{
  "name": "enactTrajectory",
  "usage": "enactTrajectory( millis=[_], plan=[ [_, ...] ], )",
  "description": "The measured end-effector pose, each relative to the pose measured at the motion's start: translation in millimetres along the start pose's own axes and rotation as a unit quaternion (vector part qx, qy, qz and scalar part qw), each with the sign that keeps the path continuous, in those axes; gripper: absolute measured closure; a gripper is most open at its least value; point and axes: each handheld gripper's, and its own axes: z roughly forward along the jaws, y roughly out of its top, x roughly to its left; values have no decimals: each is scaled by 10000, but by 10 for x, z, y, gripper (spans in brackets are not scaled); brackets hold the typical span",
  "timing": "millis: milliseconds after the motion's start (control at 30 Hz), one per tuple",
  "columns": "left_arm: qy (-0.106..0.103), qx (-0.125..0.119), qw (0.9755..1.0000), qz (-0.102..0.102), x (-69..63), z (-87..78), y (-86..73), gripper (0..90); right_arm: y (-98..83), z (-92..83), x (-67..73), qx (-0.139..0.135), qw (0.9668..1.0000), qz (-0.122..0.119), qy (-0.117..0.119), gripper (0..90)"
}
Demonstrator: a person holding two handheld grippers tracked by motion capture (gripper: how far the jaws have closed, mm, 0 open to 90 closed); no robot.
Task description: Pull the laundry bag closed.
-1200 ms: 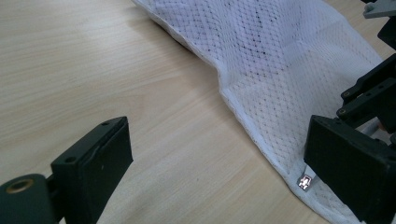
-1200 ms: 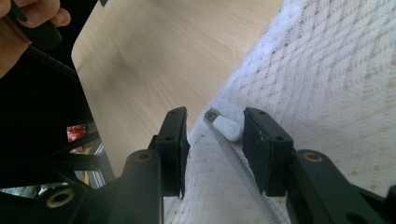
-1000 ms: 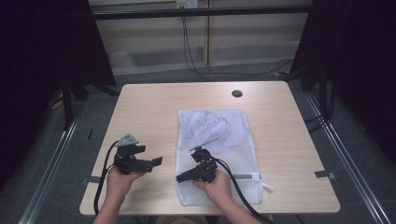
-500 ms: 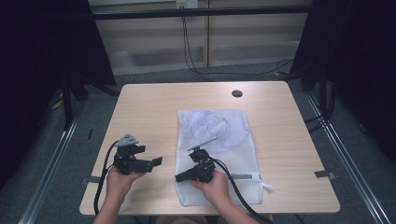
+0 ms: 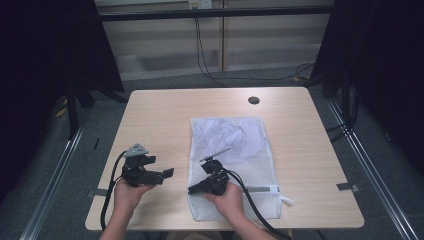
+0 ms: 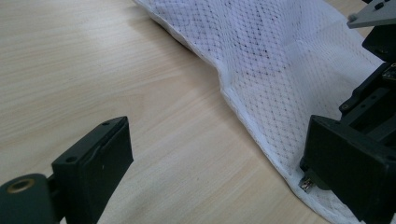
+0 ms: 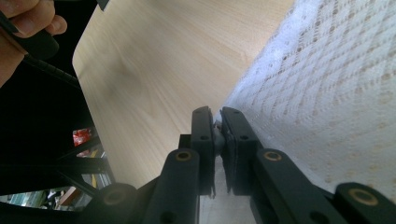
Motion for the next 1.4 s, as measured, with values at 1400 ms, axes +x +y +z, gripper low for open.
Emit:
enactTrajectory(
  millis=[1400],
  plan=[
    [-1034,168,9942,-245,-235,152,39,80,24,-442,-106,-655,9964,301,457,864]
  ],
)
